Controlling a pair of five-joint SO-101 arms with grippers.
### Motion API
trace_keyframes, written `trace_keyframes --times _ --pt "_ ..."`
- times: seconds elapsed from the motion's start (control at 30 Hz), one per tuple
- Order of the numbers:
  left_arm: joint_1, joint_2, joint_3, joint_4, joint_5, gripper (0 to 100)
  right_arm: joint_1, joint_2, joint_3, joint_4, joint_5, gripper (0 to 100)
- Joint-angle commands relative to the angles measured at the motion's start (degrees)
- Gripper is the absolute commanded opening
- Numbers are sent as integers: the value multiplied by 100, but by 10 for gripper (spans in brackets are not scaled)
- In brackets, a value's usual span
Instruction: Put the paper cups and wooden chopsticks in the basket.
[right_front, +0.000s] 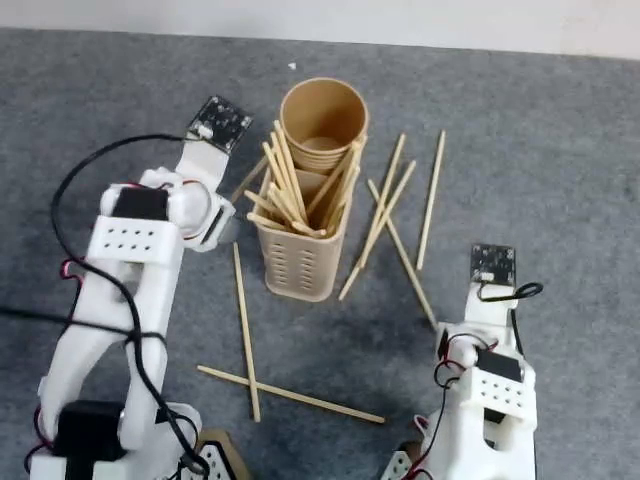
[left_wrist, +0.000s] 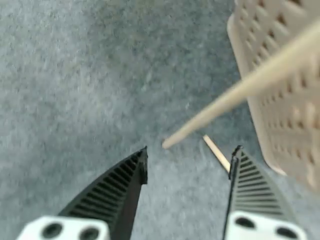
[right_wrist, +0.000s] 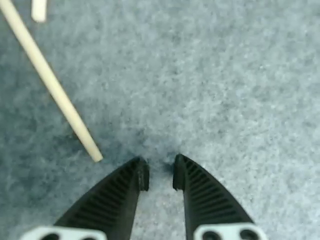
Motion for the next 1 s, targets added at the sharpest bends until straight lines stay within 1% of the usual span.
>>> trace_keyframes --times 0.0,0.1,0.17,0.37,0.47,0.53,0.63,0.73,0.77,0.83,0.9,0.97 --pt "101 251 127 -1081 -35 259 -145 -4 40 -66 62 101" --pt "110 602 251 -1855 -26 232 -145 -4 40 -66 62 101" --pt "110 743 233 -2057 -18 192 -145 -4 40 -75 62 101" --pt "66 585 154 -2075 -44 1 -145 -4 31 -75 62 101" --pt "-31 347 -154 -1978 -35 4 -145 -4 31 -75 62 101" --pt "-22 136 -611 -1626 -35 4 -145 -4 31 -75 62 101" --pt "101 -40 -1640 -809 -35 4 -145 -4 31 -75 53 101" --pt "154 286 -2510 -44 9 10 -145 -4 31 -84 53 101" --pt "136 585 -2695 167 123 22 -145 -4 31 -84 53 101" --pt "4 1411 -2958 484 527 85 -145 -4 31 -84 62 101" --pt "-110 2440 -3310 756 941 156 -145 -4 31 -84 62 101" --pt "-163 3477 -3934 1081 1204 190 -145 -4 31 -84 62 101"
